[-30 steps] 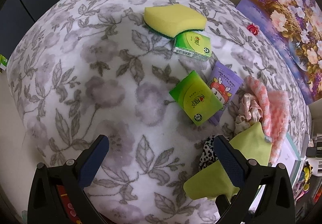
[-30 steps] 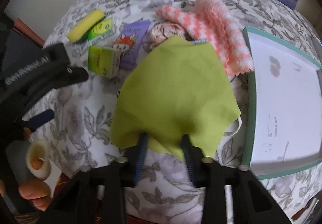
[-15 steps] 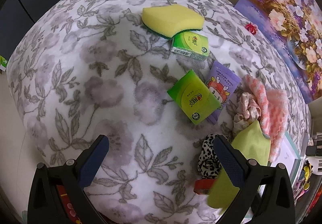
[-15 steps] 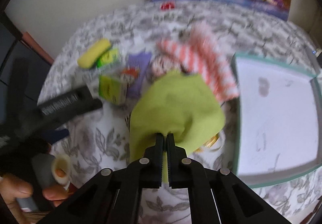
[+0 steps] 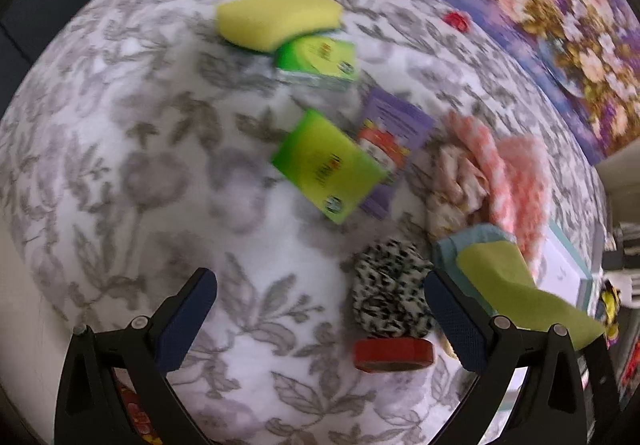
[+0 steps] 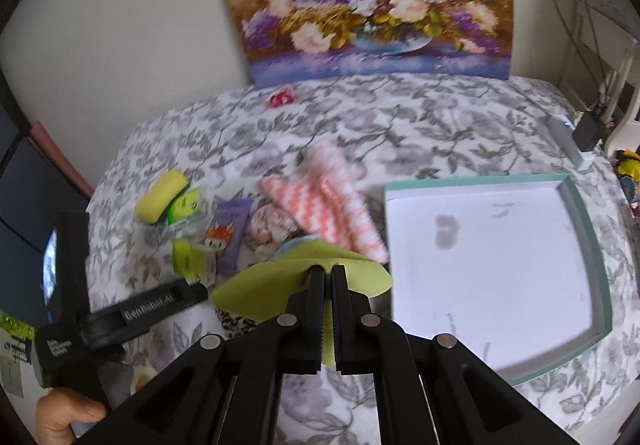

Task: Organize soft objects
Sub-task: 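Grasp the leopard-print scrunchie with the left gripper while the right gripper holds the green cloth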

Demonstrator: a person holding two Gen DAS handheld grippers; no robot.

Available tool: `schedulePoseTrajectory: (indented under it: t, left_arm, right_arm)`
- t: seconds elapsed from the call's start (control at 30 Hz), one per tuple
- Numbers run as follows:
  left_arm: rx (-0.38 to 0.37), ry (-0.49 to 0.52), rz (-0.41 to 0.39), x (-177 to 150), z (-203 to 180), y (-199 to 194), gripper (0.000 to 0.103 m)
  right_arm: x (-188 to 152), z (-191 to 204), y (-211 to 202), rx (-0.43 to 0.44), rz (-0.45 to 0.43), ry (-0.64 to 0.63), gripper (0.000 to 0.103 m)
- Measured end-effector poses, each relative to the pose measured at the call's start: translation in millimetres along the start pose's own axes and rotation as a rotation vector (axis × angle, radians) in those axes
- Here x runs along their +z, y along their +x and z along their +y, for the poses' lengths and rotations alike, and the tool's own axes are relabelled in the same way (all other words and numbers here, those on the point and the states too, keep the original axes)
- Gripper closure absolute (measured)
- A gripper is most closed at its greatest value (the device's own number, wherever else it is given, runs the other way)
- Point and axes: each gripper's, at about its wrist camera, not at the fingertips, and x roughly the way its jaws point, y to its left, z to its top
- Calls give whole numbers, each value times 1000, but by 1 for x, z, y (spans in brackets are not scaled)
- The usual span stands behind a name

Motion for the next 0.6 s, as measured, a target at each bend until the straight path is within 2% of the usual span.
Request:
schedulePoseTrajectory:
  t: [0.17,0.23,0.3,0.33,0.5,0.6]
  left_arm:
    - [10,95,46,-6,-24,22,1]
    - [6,112,65,-10,-32,31,6]
    - [-3,116,79,-12,-37,38,22]
    - [-12,117,86,-12,-39,42,26]
    - [-90,128,99,-14,-47,50,62]
    - [-108,143,86,-15,-54,48,74]
  right_arm:
    - [1,-12,-3,-5,-9,30,99]
    - [0,-13,-1,-9,-2,30,99]
    - [-1,-13,2,-21,2,19,99]
    - [-1,-14,4,-26,8,19,99]
    - [-3,-18,13,-28,32,32,99]
    - [-3,-20,14,-26,37,39,99]
